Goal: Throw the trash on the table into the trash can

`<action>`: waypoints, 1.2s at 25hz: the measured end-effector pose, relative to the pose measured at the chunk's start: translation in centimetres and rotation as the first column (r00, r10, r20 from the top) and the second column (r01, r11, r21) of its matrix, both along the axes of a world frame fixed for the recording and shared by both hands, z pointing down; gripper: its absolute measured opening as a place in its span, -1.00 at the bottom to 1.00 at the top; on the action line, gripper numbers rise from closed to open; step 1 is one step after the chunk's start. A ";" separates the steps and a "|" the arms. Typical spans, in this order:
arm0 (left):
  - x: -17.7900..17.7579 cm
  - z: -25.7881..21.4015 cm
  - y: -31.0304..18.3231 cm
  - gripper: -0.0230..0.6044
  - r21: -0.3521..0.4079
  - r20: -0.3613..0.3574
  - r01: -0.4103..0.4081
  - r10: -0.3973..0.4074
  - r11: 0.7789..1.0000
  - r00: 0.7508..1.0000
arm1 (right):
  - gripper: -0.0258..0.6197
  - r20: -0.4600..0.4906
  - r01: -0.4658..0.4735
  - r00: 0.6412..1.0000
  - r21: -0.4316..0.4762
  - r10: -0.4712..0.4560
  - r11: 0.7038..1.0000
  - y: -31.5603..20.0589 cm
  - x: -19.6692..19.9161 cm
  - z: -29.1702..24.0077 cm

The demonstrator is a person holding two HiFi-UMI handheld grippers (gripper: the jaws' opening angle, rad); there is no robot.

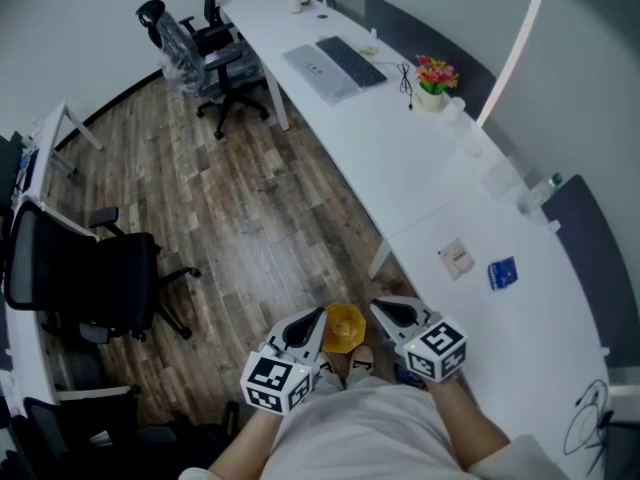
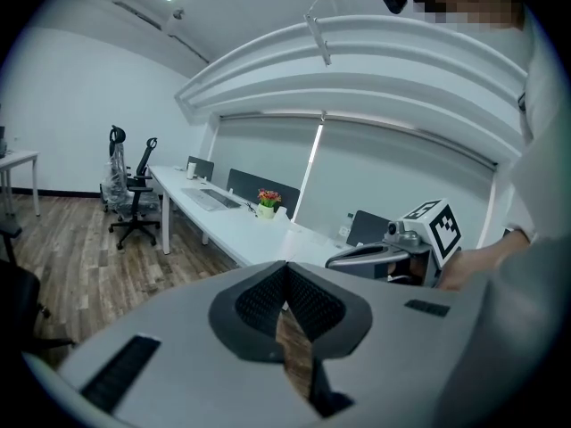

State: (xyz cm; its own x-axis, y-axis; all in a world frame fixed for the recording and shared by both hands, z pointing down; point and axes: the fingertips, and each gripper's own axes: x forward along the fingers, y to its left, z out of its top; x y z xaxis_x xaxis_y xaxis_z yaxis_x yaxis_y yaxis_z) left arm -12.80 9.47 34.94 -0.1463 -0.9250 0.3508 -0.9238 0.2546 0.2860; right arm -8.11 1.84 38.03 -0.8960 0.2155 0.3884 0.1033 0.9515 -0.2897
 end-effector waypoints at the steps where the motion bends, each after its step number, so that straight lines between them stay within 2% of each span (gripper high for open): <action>1: -0.1 -0.1 -0.1 -0.93 0.001 0.001 0.001 -0.001 1.000 1.000 | -0.82 0.003 -0.005 1.000 -0.001 0.005 1.000 -0.2 0.0 -0.1; 9: 0.4 0.3 -0.1 -0.93 -0.041 0.011 -0.013 0.014 0.999 1.000 | -0.82 0.016 -0.030 0.999 -0.008 0.030 1.000 -0.9 0.3 -0.6; 13: 0.4 -0.3 -0.3 -0.92 -0.018 0.011 0.000 0.000 1.000 1.000 | -0.82 0.013 -0.039 0.999 -0.016 0.039 0.999 -1.4 0.8 -0.5; 21: 0.8 -0.7 -0.4 -0.92 -0.018 0.034 -0.034 0.035 0.999 0.999 | -0.82 0.008 -0.062 0.998 -0.017 0.062 0.998 -2.4 1.2 -0.6; 25: 1.4 -0.8 -1.1 -0.93 -0.010 0.023 -0.091 0.091 0.996 0.996 | -0.82 0.011 -0.102 0.995 -0.011 0.102 0.995 -3.1 1.9 -1.0; 30: 3.4 -0.5 -3.2 -0.92 0.005 0.008 -0.204 0.204 0.979 0.979 | -0.82 0.001 -0.208 0.978 0.006 0.208 0.978 -5.0 4.8 -0.8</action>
State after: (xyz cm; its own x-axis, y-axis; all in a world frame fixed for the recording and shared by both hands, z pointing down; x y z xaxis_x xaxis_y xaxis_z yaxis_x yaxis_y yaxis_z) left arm -9.38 6.31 34.47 0.0432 -0.9375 0.3454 -0.9582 0.0590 0.2799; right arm -3.35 -3.16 37.18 -0.9212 0.0216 0.3885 -0.0973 0.9540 -0.2837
